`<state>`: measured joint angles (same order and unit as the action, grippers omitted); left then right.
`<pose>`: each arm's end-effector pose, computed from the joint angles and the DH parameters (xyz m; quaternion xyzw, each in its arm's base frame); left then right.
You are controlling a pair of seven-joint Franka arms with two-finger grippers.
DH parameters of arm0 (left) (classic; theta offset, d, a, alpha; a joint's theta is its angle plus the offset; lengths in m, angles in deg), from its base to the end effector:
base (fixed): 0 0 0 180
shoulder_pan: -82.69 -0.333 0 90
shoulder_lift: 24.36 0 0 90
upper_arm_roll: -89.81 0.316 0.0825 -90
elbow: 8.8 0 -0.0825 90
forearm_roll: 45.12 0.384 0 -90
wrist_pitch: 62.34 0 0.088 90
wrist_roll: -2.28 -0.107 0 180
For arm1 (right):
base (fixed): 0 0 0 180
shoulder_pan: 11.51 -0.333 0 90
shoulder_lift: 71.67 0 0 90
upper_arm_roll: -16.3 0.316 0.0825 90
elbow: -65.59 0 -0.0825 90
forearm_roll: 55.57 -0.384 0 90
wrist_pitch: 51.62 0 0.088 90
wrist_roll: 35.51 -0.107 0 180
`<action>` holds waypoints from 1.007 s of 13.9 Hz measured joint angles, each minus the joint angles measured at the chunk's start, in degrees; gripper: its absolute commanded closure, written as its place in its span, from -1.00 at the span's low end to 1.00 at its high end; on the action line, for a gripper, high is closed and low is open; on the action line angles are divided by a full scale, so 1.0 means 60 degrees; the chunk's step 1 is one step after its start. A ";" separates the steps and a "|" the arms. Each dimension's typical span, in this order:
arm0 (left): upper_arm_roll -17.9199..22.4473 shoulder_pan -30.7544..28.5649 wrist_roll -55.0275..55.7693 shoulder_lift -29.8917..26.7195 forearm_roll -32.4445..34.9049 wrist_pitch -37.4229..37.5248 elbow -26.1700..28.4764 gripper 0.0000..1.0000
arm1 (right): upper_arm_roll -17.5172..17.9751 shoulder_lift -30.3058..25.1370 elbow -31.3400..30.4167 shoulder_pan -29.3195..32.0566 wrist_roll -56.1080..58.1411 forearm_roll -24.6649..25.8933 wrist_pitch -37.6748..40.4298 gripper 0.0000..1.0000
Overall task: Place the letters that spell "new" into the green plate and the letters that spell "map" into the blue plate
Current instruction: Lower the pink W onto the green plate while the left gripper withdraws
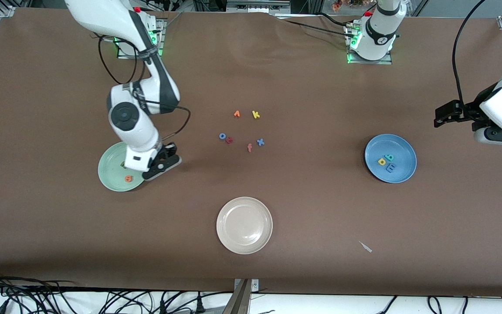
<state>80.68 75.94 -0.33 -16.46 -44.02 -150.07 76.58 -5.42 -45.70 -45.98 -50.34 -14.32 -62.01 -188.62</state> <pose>0.5899 -0.0161 0.5810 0.9979 -0.0433 -0.0475 0.0014 0.5910 0.1940 0.2639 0.9508 0.3066 0.0119 0.0428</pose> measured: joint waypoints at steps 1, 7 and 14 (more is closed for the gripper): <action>0.0000 -0.0001 0.0000 -0.0034 0.0000 0.0002 0.0002 -1.00 | -0.0426 -0.0017 -0.0013 0.0028 0.0589 -0.0002 0.0199 0.59; 0.0004 -0.0003 0.0000 -0.0179 0.0000 -0.0135 0.0007 -1.00 | -0.1071 0.0040 -0.0390 0.1098 0.1997 -0.0663 0.0511 0.56; 0.0000 -0.0007 0.0000 -0.0179 0.0000 -0.0325 0.0030 -1.00 | -0.0987 0.0071 -0.0396 0.0972 0.1991 -0.1663 0.0925 0.25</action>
<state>80.67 75.90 -0.33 -17.54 -44.02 -152.02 76.76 -11.34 -45.27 -48.35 -44.51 -2.37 -71.99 -183.07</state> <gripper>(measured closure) 0.000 0.621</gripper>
